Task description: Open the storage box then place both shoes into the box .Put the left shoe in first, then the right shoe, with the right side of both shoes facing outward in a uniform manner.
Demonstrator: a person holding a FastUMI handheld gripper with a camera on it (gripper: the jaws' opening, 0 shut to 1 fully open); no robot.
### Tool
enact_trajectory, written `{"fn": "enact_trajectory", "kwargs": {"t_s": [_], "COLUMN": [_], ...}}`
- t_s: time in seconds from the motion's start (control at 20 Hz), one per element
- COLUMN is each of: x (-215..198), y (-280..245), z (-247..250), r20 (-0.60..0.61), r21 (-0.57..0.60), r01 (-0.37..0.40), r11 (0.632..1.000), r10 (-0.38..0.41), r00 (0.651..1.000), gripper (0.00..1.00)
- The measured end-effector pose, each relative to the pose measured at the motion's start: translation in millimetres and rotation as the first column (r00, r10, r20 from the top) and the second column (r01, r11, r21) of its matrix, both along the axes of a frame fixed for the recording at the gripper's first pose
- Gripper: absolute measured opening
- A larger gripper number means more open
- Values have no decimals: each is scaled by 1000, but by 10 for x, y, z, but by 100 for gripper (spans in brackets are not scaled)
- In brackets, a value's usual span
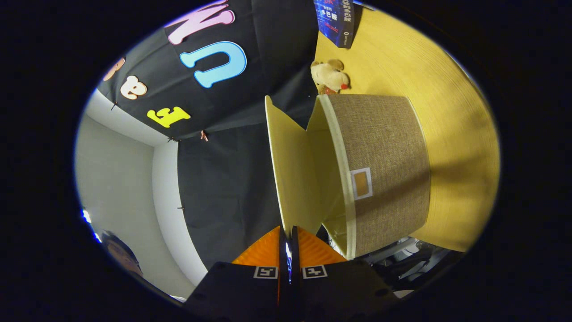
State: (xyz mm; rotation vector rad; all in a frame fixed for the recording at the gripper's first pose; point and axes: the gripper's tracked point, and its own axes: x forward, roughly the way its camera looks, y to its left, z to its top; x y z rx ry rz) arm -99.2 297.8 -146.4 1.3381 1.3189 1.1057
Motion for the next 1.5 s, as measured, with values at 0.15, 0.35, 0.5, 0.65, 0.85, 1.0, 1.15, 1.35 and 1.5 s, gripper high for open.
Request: {"fn": "enact_trajectory", "kwargs": {"t_s": [0.15, 0.35, 0.5, 0.65, 0.85, 1.0, 1.15, 1.35, 1.5], "x": [17, 62, 31, -2, -112, -153, -154, -191, -157], "y": [149, 490, 836, 1278, 1871, 2283, 2671, 2984, 2946], "z": [299, 668, 940, 1161, 1234, 1174, 1015, 869, 817], "r20": [41, 92, 151, 197, 228, 226, 218, 207, 227], "r21": [-15, -24, -25, -33, -54, -82, -112, -141, -175], "r01": [-4, 7, -7, -23, -54, -69, -75, -101, -76], "r11": [1000, 1000, 1000, 999, 997, 994, 991, 985, 982], "r10": [5, -5, 11, 29, 65, 86, 98, 129, 115], "r00": [999, 996, 988, 980, 971, 970, 971, 970, 967], "gripper": [5, 5, 5, 5, 5, 5, 5, 5, 5]}}
